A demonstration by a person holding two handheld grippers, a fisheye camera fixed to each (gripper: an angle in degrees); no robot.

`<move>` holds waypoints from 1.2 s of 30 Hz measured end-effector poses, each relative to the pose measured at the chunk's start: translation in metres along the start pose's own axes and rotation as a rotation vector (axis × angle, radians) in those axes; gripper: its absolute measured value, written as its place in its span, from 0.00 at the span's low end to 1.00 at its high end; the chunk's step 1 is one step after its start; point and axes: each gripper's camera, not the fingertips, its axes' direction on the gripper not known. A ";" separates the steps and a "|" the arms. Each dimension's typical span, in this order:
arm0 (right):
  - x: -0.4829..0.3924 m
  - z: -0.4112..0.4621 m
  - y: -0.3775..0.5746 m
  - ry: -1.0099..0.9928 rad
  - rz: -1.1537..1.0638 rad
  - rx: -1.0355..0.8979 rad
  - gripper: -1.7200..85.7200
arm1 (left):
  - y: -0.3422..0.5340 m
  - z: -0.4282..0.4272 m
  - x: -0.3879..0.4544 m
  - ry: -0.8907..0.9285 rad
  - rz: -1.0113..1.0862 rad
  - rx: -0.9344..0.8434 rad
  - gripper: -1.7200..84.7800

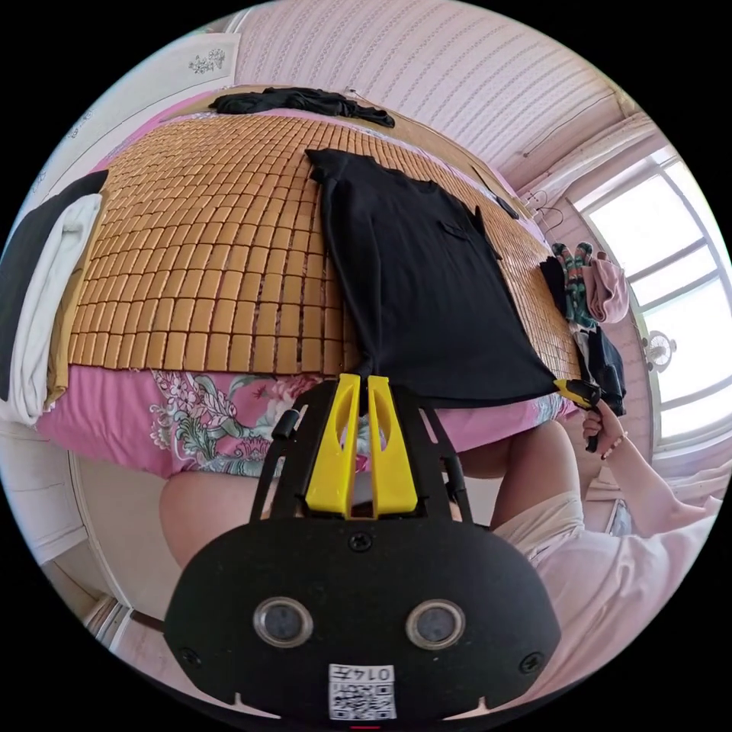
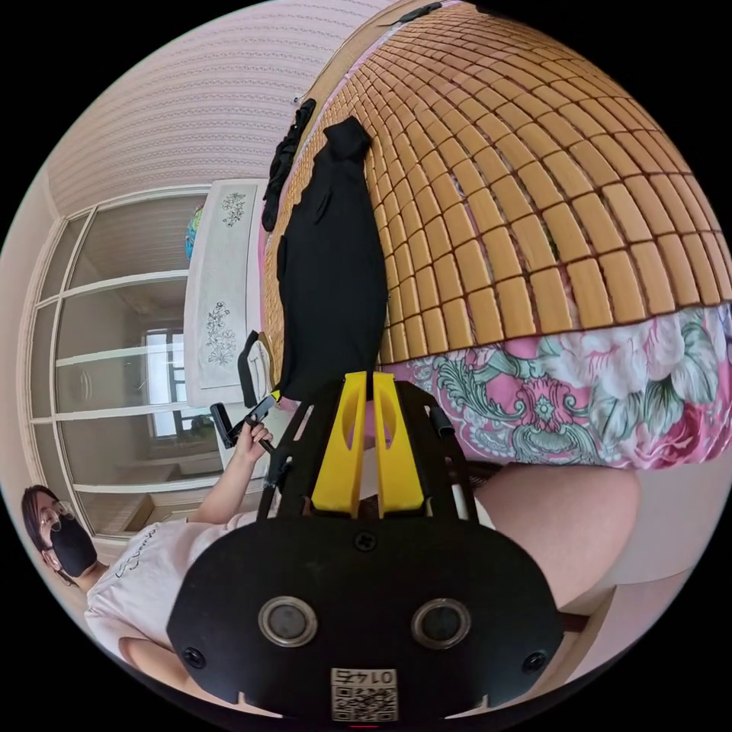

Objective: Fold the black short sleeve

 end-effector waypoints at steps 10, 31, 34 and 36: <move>-0.002 -0.015 -0.026 0.013 0.013 -0.038 0.03 | -0.018 -0.001 -0.012 0.087 -0.120 -0.031 0.01; -0.021 -0.033 -0.088 0.050 0.063 -0.047 0.03 | -0.115 0.036 0.063 -0.274 0.095 -0.219 0.09; -0.025 -0.036 -0.092 0.068 0.067 -0.047 0.03 | -0.130 0.046 0.065 -0.399 0.090 -0.279 0.04; -0.028 -0.033 -0.096 0.098 0.058 -0.077 0.03 | -0.137 0.050 0.057 -0.328 -0.009 -0.314 0.02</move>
